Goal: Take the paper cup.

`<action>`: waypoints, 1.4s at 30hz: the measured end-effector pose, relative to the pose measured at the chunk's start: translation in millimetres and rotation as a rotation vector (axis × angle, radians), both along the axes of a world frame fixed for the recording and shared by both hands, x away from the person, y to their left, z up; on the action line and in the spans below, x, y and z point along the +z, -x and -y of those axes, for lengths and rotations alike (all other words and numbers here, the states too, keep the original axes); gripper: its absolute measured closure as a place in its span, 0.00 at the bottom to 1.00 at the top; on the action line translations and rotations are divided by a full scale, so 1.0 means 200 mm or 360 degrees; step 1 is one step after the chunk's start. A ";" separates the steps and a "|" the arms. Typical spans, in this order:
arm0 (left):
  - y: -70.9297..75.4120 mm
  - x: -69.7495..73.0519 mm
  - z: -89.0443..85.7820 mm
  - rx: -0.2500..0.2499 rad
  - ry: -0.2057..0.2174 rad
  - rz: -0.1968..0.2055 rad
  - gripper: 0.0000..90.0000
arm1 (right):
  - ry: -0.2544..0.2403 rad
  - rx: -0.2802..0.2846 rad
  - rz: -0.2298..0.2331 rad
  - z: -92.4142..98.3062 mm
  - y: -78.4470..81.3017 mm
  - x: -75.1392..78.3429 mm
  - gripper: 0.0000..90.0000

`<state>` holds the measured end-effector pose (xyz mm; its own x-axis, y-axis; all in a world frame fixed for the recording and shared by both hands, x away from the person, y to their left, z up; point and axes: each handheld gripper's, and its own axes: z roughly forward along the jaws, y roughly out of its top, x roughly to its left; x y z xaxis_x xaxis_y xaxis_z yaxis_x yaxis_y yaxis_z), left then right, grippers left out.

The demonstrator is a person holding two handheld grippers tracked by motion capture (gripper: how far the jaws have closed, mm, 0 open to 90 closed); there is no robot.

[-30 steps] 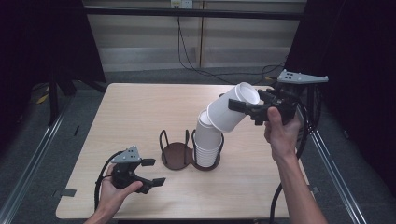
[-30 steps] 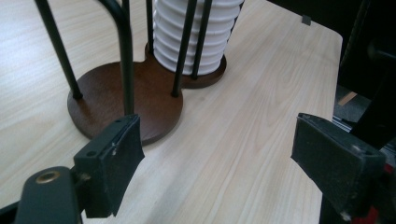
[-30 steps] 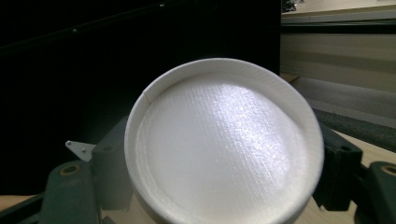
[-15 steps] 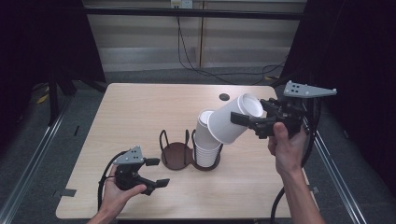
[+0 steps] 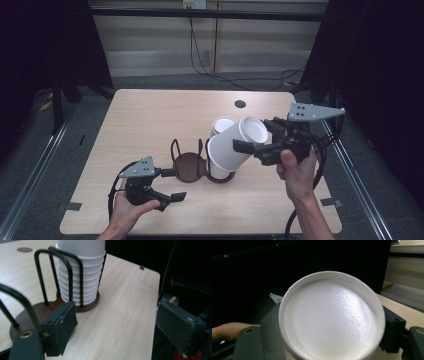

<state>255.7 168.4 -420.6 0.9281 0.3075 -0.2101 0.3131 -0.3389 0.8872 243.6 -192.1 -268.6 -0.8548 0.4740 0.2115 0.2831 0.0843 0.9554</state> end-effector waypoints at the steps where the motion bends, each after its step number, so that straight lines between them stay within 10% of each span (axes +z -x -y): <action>1: 0.00 0.01 0.01 -0.0015 0.0005 0.0005 0.19 | 0.0006 0.0009 -0.0007 -0.01 0.00 -0.01 0.27; 25: 0.00 0.19 0.08 -0.0141 0.0198 0.0132 0.17 | 0.0028 0.0149 -0.0126 -0.16 -0.02 -0.25 0.27; 42: 0.00 0.10 0.09 -0.0186 0.0157 0.0132 0.17 | 0.0056 0.0205 -0.0269 -0.24 -0.08 -0.45 0.27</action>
<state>256.0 150.2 -400.0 0.9717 0.1780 -0.1551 0.2010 -0.2786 0.9391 258.9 -144.5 -357.7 -0.8625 0.3728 0.3422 0.4237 0.1623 0.8911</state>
